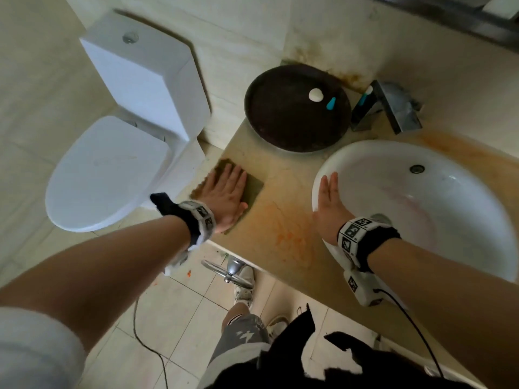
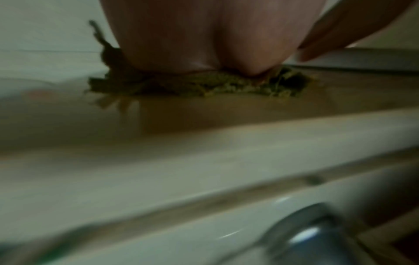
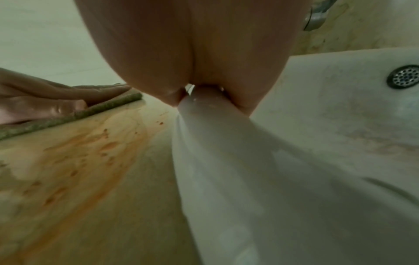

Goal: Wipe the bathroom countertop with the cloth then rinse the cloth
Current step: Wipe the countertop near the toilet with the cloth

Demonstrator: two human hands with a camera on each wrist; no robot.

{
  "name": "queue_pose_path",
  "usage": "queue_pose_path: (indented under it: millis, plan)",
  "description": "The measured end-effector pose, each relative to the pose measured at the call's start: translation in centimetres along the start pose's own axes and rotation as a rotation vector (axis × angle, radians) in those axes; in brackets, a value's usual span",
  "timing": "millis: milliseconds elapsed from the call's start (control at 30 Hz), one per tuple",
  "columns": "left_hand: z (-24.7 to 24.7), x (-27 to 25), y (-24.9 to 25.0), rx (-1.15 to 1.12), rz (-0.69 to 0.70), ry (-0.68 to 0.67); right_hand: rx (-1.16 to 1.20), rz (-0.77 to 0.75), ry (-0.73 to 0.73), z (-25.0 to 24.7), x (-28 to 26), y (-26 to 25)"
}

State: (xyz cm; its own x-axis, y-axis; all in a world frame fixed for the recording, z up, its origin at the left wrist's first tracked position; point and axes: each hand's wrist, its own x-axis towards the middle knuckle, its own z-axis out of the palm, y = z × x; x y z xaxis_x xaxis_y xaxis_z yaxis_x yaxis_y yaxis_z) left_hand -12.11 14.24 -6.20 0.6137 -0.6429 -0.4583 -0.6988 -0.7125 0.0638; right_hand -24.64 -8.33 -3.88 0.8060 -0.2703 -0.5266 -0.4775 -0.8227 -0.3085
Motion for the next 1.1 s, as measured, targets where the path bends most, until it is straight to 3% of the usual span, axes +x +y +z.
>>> queue_pose_path:
  millis: [133,200,300,400,500,633,733,833,900,1100]
  plan:
    - [0.8,-0.2,9.5,0.033,0.229,-0.055,0.041,0.125,-0.033,0.1,0.3,-0.5]
    - [1.4,-0.5,11.7,0.069,0.285,-0.079,0.034,0.126,-0.017,0.4,0.5,-0.5]
    - [1.2,-0.1,9.0,0.075,0.284,-0.039,-0.005,0.102,-0.040,0.3,0.5,-0.1]
    - [-0.2,0.9,3.2,0.006,0.110,0.002,-0.077,0.014,0.000,0.5,0.5,0.1]
    - [-0.9,1.8,0.3,0.004,-0.001,0.000,-0.040,0.101,-0.015,0.4,0.4,-0.3]
    - [-0.6,1.7,4.5,0.003,0.065,-0.019,-0.024,-0.016,0.019,0.2,0.1,0.0]
    - [0.7,0.3,9.7,0.034,0.207,-0.062,0.025,0.076,-0.015,-0.5,-0.2,-0.3]
    - [1.7,-0.9,10.8,0.061,0.295,-0.077,0.036,0.092,0.003,-0.7,-0.7,-0.5]
    - [1.4,-0.4,8.3,0.052,0.257,-0.027,0.063,0.112,0.026,-0.6,-0.9,-0.4]
    - [-1.5,3.3,-1.5,-0.112,-0.081,0.030,0.107,0.183,-0.005,-0.7,-0.6,-0.7]
